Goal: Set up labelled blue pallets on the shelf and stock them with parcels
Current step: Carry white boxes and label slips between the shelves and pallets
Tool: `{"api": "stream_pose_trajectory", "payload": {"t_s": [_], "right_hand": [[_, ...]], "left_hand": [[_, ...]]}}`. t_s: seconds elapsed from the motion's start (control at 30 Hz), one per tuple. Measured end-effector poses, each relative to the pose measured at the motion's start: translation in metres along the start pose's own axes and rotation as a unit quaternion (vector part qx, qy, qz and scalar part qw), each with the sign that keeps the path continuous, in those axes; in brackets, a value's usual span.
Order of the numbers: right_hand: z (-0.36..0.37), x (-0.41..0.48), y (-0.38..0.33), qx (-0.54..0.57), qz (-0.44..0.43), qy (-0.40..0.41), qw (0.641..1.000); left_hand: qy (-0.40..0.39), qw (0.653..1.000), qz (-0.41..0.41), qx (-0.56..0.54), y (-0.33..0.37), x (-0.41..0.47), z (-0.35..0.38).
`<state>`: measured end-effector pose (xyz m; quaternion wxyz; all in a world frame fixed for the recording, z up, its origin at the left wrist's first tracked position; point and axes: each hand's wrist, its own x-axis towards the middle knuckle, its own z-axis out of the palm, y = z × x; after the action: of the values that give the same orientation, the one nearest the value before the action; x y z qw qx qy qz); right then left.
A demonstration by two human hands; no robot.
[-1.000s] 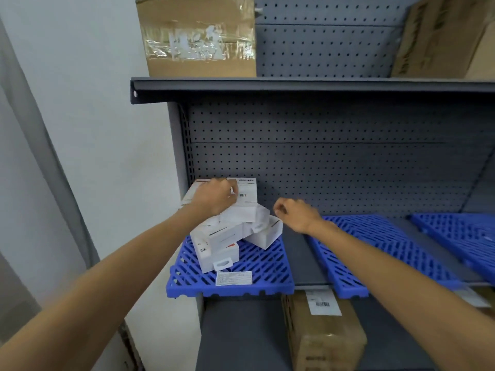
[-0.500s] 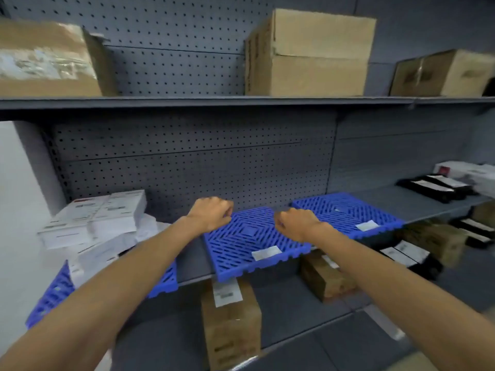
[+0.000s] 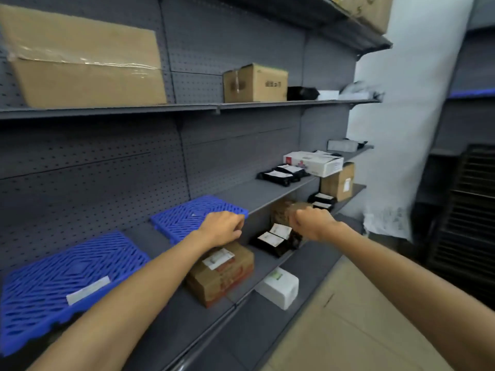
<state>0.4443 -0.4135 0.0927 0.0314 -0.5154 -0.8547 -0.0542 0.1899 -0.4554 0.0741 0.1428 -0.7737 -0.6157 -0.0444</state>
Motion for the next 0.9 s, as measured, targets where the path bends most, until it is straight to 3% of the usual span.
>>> {"api": "stream_pose_trajectory", "payload": {"t_s": [0.37,0.67,0.9], "right_hand": [[0.063,-0.033,0.209,-0.028,0.159,-0.038,0.986],[0.049,0.061,0.352,-0.063,0.233,-0.038,0.970],[0.077,0.112,0.451,-0.055,0.263,-0.048,0.962]], "left_hand": [[-0.023,0.982,0.184,-0.035,0.170,0.210,0.059],[0.004,0.964,0.259,-0.050,0.230,0.415,0.092],[-0.032,0.955,0.285,-0.075,0.277,0.528,0.131]]}}
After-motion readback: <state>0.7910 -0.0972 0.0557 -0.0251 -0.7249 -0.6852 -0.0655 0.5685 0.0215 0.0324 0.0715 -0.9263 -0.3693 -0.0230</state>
